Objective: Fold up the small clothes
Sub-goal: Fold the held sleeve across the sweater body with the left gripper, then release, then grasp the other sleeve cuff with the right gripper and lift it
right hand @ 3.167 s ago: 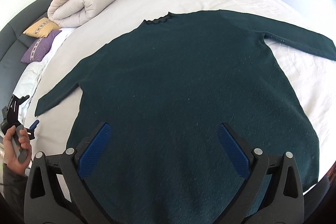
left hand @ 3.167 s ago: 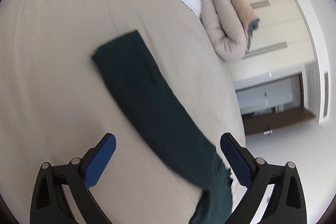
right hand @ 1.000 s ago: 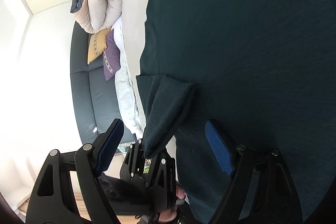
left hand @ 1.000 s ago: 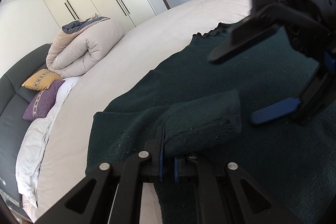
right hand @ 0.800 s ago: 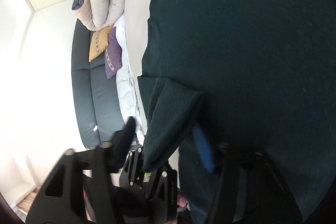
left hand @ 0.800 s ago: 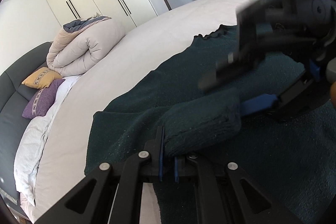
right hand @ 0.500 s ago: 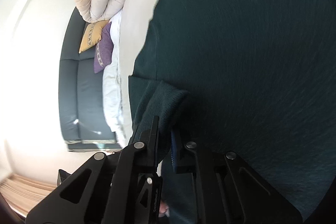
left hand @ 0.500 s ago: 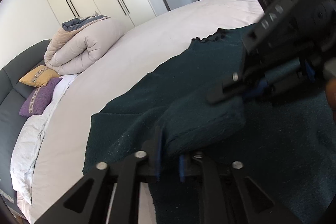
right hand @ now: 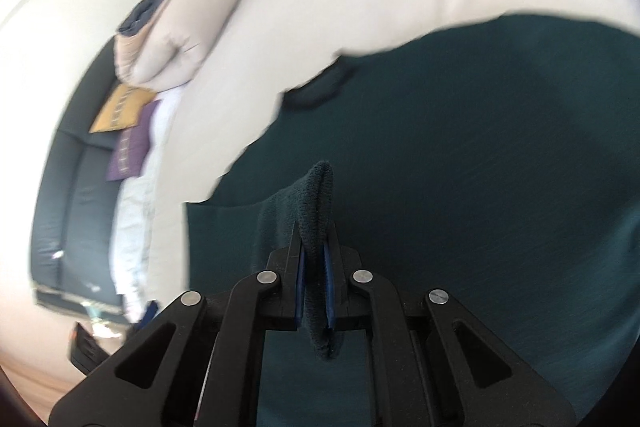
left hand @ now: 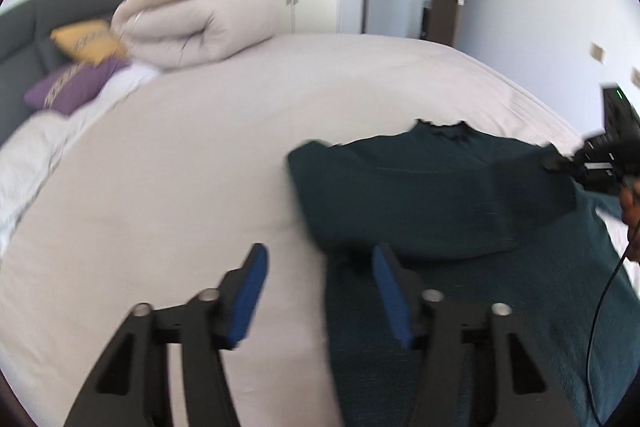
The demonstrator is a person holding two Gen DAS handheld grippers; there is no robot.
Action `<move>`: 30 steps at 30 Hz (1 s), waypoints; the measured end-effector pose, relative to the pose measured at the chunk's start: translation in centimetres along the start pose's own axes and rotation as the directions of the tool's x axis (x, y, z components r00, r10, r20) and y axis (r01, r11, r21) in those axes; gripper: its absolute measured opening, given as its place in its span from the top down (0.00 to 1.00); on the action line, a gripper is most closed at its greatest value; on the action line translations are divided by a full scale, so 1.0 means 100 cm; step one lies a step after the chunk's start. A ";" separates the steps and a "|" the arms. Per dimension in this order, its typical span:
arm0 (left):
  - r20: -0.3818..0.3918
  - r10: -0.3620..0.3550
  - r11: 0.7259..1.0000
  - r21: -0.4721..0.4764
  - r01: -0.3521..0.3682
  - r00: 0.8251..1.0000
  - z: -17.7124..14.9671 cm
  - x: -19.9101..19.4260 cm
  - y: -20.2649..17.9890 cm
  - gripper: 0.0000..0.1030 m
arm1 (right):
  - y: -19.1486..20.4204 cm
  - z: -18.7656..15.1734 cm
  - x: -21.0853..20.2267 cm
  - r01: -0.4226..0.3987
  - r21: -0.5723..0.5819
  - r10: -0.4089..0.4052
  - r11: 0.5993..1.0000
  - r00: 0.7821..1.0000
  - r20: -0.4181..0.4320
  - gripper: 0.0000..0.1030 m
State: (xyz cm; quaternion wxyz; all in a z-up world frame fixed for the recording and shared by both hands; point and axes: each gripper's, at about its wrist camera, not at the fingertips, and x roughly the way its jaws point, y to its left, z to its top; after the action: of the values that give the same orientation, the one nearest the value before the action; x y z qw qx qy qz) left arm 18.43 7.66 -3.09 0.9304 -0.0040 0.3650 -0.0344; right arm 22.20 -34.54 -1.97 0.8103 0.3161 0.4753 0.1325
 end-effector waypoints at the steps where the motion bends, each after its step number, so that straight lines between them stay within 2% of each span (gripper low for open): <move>1: -0.008 0.003 1.000 -0.021 -0.003 1.000 0.002 0.003 0.007 0.51 | -0.004 0.006 0.000 0.024 0.000 -0.024 1.000 1.000 0.007 0.93; 7: -0.014 0.020 0.999 -0.036 -0.020 1.000 0.012 0.010 0.017 0.51 | -0.011 0.033 0.012 0.117 -0.013 -0.116 0.993 0.993 0.026 0.93; 12: -0.021 0.030 0.999 -0.033 -0.031 0.999 0.013 0.013 0.015 0.51 | -0.010 0.060 0.022 0.157 -0.011 -0.157 0.988 0.987 0.042 0.93; 14: -0.033 0.030 0.999 -0.042 -0.031 0.999 0.013 0.017 0.017 0.51 | -0.032 0.064 0.013 0.184 -0.013 -0.183 0.983 0.982 0.045 0.93; 19: -0.048 0.036 0.999 -0.037 -0.037 0.998 0.015 0.025 0.017 0.51 | -0.055 0.073 0.016 0.221 0.010 -0.221 0.975 0.974 0.044 0.93; 24: -0.065 0.027 0.999 -0.028 -0.028 0.998 0.016 0.033 0.014 0.51 | -0.066 0.082 0.029 0.213 0.016 -0.214 0.977 0.976 0.048 0.93; 30: -0.083 0.028 1.000 0.005 -0.028 0.996 0.022 0.046 0.004 0.51 | -0.077 0.074 0.030 0.222 0.012 -0.222 0.975 0.974 0.043 0.93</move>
State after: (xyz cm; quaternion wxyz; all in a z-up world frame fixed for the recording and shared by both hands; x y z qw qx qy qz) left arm 23.29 7.71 -4.62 0.9148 0.0043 0.4032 -0.0221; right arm 29.46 -41.74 -6.35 0.8292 0.2669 0.4901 0.0325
